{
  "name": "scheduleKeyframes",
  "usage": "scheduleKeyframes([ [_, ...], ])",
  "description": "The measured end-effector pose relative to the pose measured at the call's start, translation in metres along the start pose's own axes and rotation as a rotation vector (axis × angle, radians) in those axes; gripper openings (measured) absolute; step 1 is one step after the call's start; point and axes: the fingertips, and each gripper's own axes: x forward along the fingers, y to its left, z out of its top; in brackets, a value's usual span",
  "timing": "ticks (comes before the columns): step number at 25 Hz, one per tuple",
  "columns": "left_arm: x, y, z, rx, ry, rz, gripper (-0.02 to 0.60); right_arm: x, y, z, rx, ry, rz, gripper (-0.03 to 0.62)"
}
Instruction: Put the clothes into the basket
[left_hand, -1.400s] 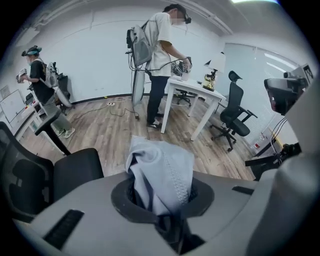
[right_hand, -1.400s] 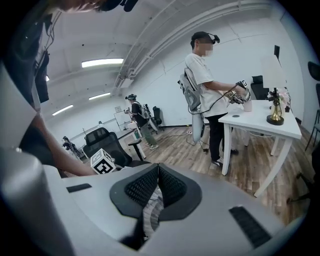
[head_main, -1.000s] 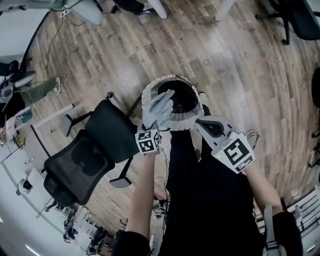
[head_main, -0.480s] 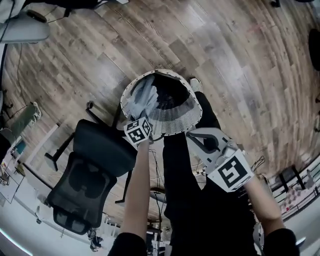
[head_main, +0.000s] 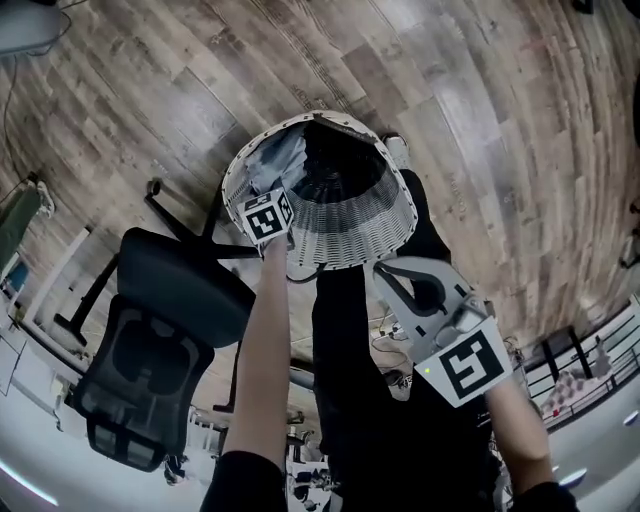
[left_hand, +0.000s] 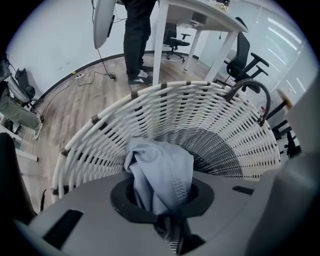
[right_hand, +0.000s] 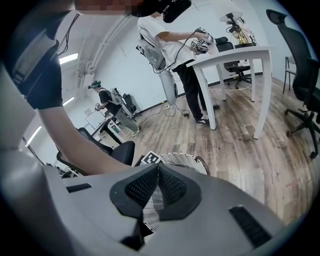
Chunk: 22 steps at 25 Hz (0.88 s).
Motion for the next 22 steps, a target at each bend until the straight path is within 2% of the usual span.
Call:
scheduleKeyframes([
  [5,0.039,0.008,-0.001,0.039,0.033,0.010,0.080,0.015,-0.002,-0.019,0.010,0.045,0.016,0.015],
  [9,0.064,0.013,-0.011,0.074,0.107,0.057,0.080,0.018,-0.010,-0.027,0.015,0.048,0.022,0.015],
  [12,0.081,0.013,-0.019,0.051,0.171,0.059,0.095,0.017,-0.021,-0.031,0.035,0.044,0.011,0.017],
  [17,0.085,0.025,-0.020,0.053,0.205,0.117,0.107,0.018,-0.027,-0.037,0.077,0.027,-0.004,0.015],
  [22,0.077,0.021,-0.023,0.067,0.241,0.134,0.156,0.010,-0.029,-0.039,0.074,0.022,-0.007,0.015],
])
